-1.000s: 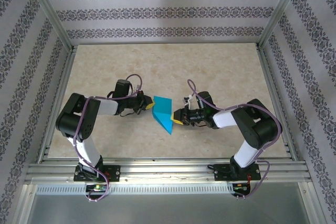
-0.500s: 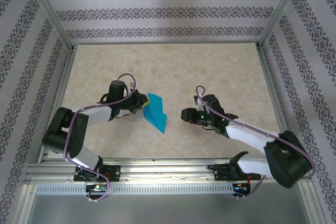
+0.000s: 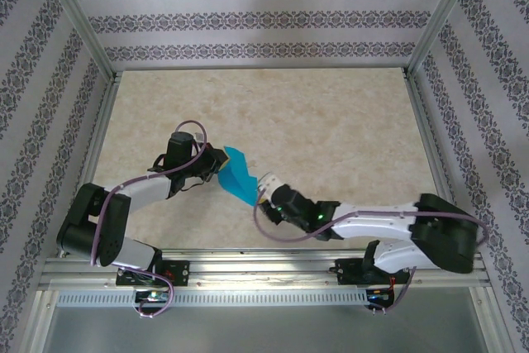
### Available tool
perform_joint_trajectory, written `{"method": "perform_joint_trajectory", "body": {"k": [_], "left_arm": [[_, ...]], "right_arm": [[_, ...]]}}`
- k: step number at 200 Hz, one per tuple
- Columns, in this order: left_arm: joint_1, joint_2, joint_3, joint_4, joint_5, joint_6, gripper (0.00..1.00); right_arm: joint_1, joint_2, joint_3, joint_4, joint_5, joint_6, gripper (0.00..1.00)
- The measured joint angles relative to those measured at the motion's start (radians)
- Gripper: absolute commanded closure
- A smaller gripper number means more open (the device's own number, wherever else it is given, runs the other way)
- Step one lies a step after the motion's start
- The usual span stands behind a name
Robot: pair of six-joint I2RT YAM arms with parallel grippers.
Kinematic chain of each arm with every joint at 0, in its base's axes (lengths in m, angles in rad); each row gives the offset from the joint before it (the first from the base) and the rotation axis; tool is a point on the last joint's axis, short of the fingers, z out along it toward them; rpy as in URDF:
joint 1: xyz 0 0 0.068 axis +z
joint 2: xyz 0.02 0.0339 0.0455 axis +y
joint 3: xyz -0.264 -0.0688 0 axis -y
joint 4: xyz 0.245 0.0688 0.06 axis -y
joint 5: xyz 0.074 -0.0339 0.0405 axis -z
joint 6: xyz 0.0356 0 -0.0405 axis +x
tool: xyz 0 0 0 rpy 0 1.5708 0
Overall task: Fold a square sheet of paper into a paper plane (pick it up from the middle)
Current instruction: Fourth fold the wing at the center of the table.
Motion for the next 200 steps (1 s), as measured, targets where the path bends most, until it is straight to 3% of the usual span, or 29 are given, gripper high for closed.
{"method": "perform_joint_trajectory", "body": {"k": [52,115,167,200], "left_arm": [[-0.001,-0.001,0.0,0.0,-0.002,-0.007,1.0],[-0.001,-0.001,0.0,0.0,-0.001,-0.007,1.0],[-0.001,-0.001,0.0,0.0,-0.001,-0.007,1.0],[-0.001,-0.001,0.0,0.0,-0.001,-0.007,1.0]], "right_arm": [[0.04,0.191,0.054,0.194,0.074,-0.116,0.67],[0.028,0.334,0.13,0.256,0.09,-0.162,0.74],[-0.019,0.367,0.132,0.27,0.08,-0.153,0.82],[-0.024,0.37,0.133,0.274,0.072,-0.146,0.66]]}}
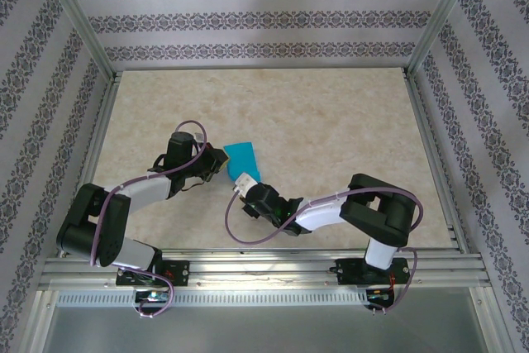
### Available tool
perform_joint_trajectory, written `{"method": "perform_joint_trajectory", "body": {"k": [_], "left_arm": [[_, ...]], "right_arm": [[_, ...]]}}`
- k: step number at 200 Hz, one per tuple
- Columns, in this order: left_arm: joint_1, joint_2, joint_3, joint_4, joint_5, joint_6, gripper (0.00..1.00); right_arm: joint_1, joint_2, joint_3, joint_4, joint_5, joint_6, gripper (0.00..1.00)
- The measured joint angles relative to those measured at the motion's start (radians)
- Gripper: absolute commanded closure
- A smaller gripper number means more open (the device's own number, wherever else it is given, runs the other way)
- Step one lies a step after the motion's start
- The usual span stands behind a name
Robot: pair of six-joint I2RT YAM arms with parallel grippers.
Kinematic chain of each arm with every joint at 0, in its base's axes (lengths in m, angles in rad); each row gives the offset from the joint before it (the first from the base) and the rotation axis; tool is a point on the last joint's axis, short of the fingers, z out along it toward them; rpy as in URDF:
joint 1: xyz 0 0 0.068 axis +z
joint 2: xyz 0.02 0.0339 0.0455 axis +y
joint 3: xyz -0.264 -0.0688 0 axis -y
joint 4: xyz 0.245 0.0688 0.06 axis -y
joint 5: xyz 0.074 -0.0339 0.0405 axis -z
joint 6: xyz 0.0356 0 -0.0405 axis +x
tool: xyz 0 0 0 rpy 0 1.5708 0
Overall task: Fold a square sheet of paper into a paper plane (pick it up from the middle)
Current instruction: Fourth fold the wing at the center of the table.
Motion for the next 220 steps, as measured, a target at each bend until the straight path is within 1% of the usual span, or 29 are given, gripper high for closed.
{"method": "perform_joint_trajectory", "body": {"k": [38,95,172,220], "left_arm": [[0.0,0.0,0.0,-0.001,0.0,-0.007,1.0],[0.0,0.0,0.005,-0.016,0.001,-0.011,1.0],[0.0,0.0,0.026,-0.038,0.004,-0.011,1.0],[0.0,0.0,0.026,-0.056,0.003,-0.019,1.0]], "right_arm": [[0.0,0.0,0.0,0.015,0.007,-0.004,0.65],[0.0,0.0,0.0,0.04,0.072,-0.015,0.65],[0.002,-0.001,-0.015,0.045,0.076,-0.003,0.69],[0.009,-0.003,-0.037,0.056,0.081,0.012,0.68]]}}
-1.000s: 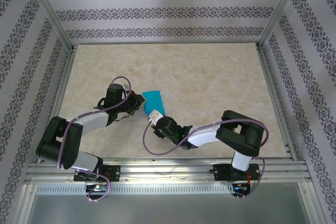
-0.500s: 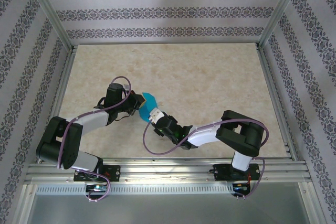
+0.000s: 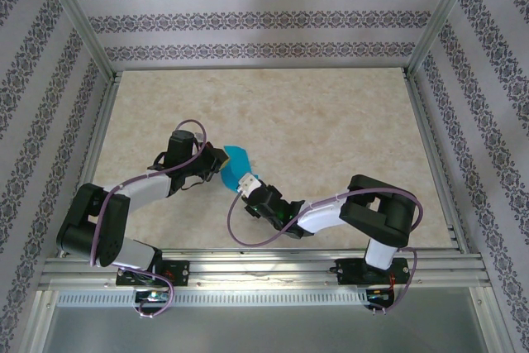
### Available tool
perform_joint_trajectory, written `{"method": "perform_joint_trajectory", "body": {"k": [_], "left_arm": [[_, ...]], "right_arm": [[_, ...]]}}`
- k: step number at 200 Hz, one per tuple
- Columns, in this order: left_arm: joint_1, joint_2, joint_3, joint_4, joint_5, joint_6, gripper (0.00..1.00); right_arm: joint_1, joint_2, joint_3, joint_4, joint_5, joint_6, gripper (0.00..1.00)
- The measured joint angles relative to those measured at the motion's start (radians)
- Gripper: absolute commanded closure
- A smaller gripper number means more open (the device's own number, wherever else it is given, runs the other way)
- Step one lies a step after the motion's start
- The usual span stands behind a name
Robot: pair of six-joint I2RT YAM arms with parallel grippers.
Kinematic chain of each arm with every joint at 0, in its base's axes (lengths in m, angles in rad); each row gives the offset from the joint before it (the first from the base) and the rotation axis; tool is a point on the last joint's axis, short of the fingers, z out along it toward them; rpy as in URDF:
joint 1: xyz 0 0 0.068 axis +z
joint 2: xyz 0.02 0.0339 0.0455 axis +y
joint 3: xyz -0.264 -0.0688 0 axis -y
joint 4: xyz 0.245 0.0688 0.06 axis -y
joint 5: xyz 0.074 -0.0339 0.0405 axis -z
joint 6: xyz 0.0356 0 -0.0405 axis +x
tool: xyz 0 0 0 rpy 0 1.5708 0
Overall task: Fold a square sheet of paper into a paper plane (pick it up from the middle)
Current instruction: Fourth fold the wing at the center of the table.
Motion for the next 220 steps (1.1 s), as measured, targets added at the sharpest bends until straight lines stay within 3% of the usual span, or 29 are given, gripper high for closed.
{"method": "perform_joint_trajectory", "body": {"k": [92,108,126,178,220], "left_arm": [[0.0,-0.024,0.014,-0.124,-0.049,-0.01,1.0],[0.0,-0.032,0.014,-0.127,-0.049,-0.01,1.0],[0.0,-0.04,0.014,-0.142,-0.05,-0.006,1.0],[0.0,-0.064,0.013,-0.147,-0.056,-0.006,1.0],[0.0,-0.08,0.007,-0.137,-0.056,-0.006,1.0]], "right_arm": [[0.011,-0.024,-0.05,0.034,-0.003,0.011,0.69],[0.011,-0.045,-0.064,0.045,-0.013,0.011,0.69],[0.011,-0.079,-0.078,0.054,-0.018,0.014,0.63],[0.01,-0.234,-0.147,0.083,-0.033,0.012,0.67],[0.005,-0.245,-0.183,0.085,-0.105,-0.082,0.66]]}}
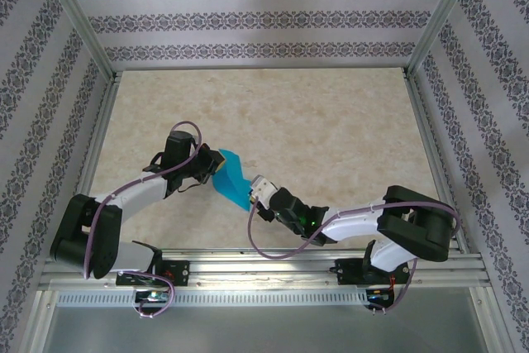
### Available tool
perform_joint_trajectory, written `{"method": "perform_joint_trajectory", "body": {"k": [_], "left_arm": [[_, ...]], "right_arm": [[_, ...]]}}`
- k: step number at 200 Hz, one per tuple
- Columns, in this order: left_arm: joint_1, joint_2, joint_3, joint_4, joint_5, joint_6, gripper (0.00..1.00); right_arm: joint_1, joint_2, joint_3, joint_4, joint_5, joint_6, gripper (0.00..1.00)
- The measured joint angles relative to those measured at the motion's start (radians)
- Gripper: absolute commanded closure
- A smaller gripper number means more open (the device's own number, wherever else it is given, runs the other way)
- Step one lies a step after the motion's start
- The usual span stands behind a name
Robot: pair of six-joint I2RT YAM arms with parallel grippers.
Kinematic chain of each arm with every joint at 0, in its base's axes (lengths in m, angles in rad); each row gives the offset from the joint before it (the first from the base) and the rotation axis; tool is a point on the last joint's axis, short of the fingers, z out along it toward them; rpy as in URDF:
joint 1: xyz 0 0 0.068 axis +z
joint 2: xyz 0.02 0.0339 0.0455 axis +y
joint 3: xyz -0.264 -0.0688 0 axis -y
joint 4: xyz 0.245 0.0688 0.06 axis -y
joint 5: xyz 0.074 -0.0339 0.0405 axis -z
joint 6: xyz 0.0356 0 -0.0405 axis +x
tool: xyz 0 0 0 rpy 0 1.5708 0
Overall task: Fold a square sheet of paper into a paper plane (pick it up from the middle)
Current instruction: Fourth fold the wing at the center of the table.
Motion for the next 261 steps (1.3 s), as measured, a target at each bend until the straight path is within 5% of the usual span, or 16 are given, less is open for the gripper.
{"method": "perform_joint_trajectory", "body": {"k": [148,234,261], "left_arm": [[-0.001,0.007,0.001,0.003,0.011,0.0,1.0],[-0.001,0.007,0.001,0.003,0.011,0.0,1.0],[-0.001,0.007,0.001,0.003,0.011,0.006,0.79]], "right_arm": [[0.037,0.272,0.148,0.139,0.023,-0.042,0.64],[0.041,0.297,0.141,0.153,0.083,-0.004,0.85],[0.039,0.287,0.121,0.161,0.075,-0.004,0.91]]}}
